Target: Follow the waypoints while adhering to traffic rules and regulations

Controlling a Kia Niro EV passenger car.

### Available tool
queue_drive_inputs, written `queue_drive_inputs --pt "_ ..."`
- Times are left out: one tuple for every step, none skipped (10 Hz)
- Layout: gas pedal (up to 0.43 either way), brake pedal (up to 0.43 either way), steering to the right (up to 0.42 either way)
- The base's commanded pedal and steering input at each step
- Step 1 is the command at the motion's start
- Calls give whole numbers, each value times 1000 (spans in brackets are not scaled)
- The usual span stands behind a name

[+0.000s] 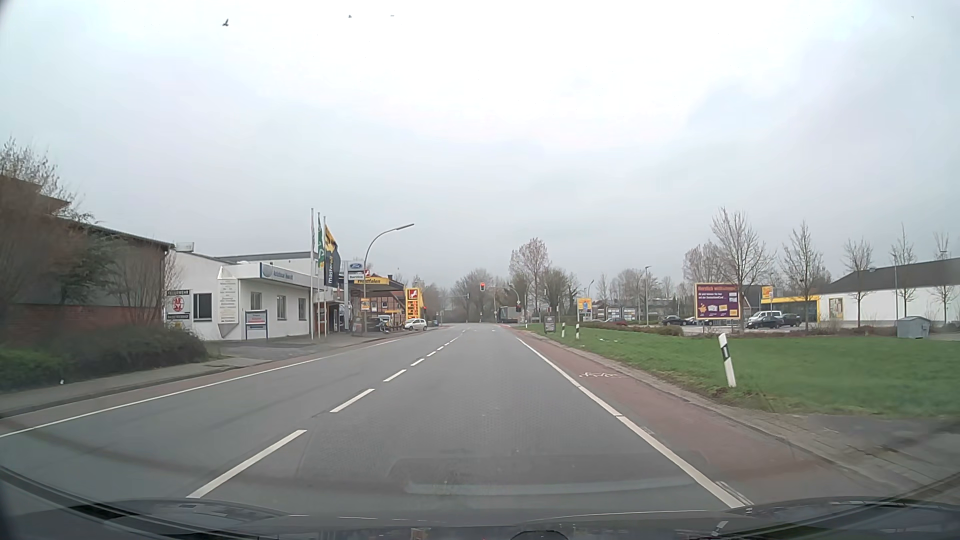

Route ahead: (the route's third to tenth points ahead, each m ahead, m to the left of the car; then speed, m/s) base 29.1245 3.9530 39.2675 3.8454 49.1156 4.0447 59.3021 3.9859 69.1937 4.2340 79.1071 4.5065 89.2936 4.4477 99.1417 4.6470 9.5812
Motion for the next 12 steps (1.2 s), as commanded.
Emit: queue_drive_inputs --pt "138 0 1" --pt "138 0 1" --pt "138 0 0" --pt "138 0 0" --pt "130 0 0" --pt "130 0 -1" --pt "130 0 -4" --pt "130 0 -4" --pt "130 0 -4" --pt "130 0 -4" --pt "118 0 -4" --pt "118 0 -4"
